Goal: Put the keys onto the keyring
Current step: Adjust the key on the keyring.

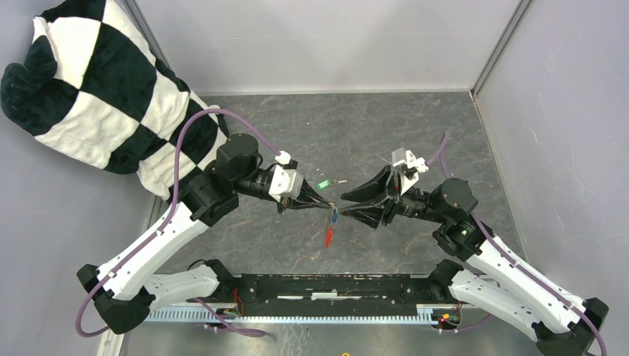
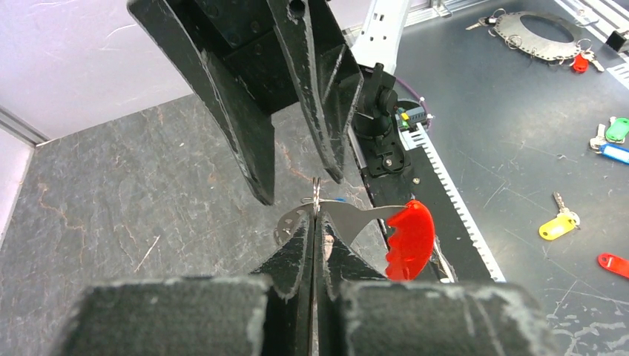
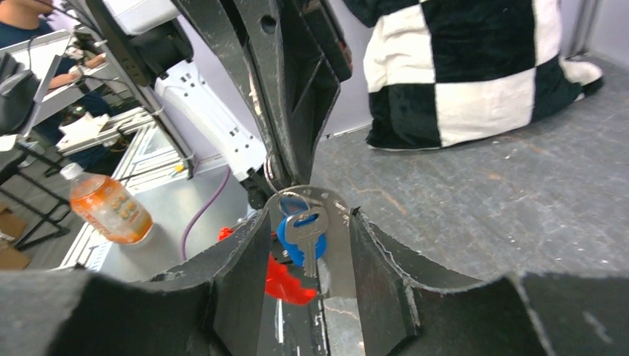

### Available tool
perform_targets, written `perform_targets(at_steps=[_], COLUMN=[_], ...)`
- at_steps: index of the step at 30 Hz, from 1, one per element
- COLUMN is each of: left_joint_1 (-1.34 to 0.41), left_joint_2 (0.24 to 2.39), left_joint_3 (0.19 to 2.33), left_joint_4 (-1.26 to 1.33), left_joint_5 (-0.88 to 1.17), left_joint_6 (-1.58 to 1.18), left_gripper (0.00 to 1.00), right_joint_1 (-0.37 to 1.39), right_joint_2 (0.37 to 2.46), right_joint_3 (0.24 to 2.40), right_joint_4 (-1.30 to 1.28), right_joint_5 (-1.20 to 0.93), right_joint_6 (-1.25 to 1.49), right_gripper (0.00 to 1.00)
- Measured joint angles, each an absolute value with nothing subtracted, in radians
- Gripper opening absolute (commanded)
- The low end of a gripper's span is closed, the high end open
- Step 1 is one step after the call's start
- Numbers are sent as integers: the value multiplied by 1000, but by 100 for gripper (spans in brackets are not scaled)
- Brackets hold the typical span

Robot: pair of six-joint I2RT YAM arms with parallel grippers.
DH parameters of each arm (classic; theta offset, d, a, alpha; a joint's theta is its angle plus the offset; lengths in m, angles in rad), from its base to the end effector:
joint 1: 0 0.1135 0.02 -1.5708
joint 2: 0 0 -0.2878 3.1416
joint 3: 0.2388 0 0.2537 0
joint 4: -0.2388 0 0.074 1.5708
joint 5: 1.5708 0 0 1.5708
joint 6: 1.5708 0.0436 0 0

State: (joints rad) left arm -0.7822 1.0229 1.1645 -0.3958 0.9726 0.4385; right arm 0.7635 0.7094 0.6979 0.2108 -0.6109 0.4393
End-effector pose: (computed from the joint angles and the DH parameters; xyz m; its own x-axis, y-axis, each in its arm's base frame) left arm 0.1172 -0.1673 0.4286 0.2479 0.0907 -0.9645 0.9488 -0.2240 0.2228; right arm 0.0957 0.1262 0.3799 -0.2842 0.2102 -0.9354 -0.9411 0.1255 0.3141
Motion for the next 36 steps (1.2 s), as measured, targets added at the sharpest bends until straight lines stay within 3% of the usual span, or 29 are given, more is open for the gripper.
perform_targets(at_steps=[7,13,19,24,36], left_joint_1=[-782,-782,-782,-783,-783], left_joint_2=[1023,1023,1023,1023,1023], left_joint_3=[1166,1166,1173,1173,1173], left_joint_4=[-396,-401,-411,-415,-409], left_joint_5=[974,973,974,974,974], left_joint_6=[445,446,446,446,446], left_gripper=[2,2,2,2,2], right_joint_1=[764,764,764,764,764], right_joint_2=[747,770,776,743,745], right_joint_3=[659,652,643,626,661], right_joint_4=[297,353,353,350,326], right_joint_5=[-705,-743,-740,-732,-732], right_joint_6=[516,550,548,546,530], right_gripper=[43,17,5,0,0])
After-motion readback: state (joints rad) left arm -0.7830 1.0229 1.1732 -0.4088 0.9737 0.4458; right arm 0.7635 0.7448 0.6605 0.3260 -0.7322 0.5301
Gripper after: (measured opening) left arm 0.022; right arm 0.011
